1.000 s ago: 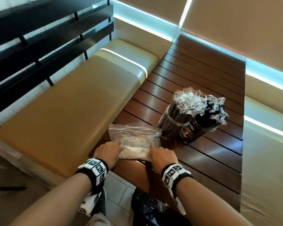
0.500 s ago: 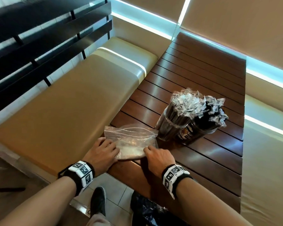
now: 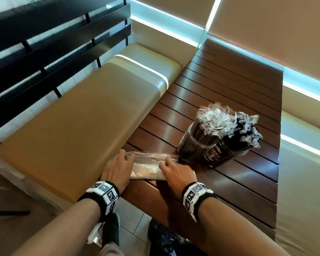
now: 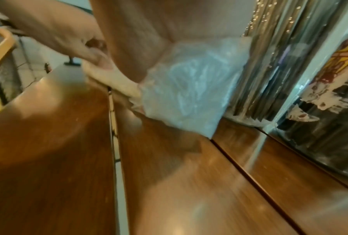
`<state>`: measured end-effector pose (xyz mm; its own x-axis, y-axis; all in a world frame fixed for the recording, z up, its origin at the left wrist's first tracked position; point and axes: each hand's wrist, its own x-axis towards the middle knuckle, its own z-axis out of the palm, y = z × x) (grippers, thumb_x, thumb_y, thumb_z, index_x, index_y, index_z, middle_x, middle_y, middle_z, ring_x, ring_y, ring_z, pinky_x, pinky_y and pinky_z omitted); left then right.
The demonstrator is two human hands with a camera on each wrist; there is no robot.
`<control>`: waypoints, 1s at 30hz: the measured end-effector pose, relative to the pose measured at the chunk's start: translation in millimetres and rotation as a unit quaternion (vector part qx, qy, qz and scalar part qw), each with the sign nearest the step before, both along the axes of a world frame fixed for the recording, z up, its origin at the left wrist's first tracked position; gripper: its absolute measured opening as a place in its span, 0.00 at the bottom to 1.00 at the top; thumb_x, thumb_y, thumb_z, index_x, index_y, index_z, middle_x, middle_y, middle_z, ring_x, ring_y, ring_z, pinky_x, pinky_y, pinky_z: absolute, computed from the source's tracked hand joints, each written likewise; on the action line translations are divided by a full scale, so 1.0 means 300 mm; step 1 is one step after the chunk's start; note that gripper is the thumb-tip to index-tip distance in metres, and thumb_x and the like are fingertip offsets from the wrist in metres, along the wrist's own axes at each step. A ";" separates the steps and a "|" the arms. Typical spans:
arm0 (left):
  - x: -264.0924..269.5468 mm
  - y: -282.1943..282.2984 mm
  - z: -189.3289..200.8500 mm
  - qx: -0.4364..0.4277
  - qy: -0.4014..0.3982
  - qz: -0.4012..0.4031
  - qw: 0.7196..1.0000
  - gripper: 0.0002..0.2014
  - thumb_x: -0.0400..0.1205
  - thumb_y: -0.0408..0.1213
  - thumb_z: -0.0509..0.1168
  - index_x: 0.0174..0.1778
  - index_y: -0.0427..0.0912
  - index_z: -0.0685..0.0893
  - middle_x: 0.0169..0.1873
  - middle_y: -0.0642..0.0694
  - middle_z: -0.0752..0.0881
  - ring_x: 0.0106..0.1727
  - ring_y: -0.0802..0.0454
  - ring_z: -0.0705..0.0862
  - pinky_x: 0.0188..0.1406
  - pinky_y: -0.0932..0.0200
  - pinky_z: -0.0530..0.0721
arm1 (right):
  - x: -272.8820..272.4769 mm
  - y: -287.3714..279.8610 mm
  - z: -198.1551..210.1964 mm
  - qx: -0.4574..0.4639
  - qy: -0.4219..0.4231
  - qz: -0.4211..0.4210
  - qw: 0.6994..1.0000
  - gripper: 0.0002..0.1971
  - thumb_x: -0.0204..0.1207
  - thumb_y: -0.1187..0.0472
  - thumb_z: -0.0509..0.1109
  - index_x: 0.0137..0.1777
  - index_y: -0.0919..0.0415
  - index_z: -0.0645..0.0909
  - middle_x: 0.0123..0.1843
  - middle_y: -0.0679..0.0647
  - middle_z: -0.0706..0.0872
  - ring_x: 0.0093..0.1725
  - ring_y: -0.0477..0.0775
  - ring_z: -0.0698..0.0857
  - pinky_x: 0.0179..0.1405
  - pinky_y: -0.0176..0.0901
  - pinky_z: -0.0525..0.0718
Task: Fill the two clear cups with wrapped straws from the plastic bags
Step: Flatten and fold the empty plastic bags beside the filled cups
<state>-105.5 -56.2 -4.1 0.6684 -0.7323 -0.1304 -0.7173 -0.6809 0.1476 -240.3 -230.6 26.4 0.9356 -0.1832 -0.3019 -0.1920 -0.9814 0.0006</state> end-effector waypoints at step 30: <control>-0.071 -0.073 0.027 -0.028 -0.033 -0.220 0.975 0.31 0.62 0.39 0.72 0.63 0.43 0.76 0.59 0.40 0.80 0.57 0.40 0.81 0.58 0.43 0.84 | 0.056 -0.060 0.022 0.094 0.151 -0.187 0.966 0.19 0.81 0.46 0.59 0.62 0.56 0.82 0.61 0.58 0.86 0.58 0.61 0.86 0.53 0.50 0.83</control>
